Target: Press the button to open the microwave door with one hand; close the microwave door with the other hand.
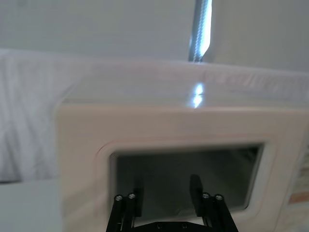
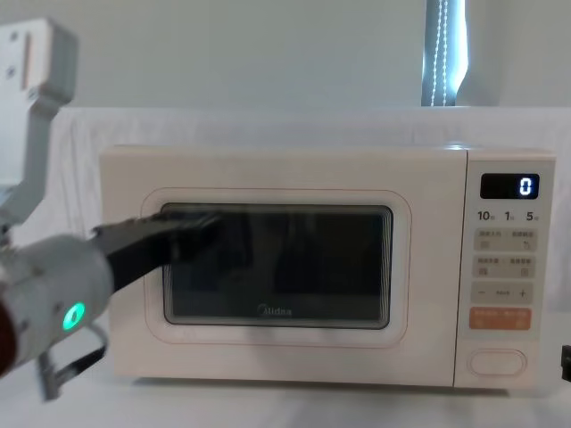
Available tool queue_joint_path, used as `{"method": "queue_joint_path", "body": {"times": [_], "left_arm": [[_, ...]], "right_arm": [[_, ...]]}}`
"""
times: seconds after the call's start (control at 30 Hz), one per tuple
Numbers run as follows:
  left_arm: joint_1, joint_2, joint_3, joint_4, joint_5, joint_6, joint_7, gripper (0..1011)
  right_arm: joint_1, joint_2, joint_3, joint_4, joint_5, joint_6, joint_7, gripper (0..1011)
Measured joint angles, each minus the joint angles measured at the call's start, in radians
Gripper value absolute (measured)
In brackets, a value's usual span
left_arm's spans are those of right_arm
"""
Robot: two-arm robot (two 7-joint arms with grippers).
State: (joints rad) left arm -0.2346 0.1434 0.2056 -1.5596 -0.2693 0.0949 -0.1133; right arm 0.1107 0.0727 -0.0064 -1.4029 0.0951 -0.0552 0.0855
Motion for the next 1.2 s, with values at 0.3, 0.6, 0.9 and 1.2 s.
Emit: {"method": "queue_joint_path", "body": {"times": [0.3,0.6,0.9,1.2], "left_arm": [[0.082,0.022,-0.061,-0.01,0.008,-0.016,0.005,877],[0.153,0.011,-0.096,0.019,0.008,-0.052,0.005,1001],[0.187,-0.009,-0.116,0.047,0.001,-0.081,-0.001,1001],[0.197,-0.013,-0.129,0.055,0.008,-0.1,0.003,1001]], "right_arm": [[0.0,0.0,0.0,0.0,0.0,0.0,0.0,1002],[0.0,0.0,0.0,0.0,0.0,0.0,0.0,1002],[0.0,0.0,0.0,0.0,0.0,0.0,0.0,1002],[0.0,0.0,0.0,0.0,0.0,0.0,0.0,1002]]}}
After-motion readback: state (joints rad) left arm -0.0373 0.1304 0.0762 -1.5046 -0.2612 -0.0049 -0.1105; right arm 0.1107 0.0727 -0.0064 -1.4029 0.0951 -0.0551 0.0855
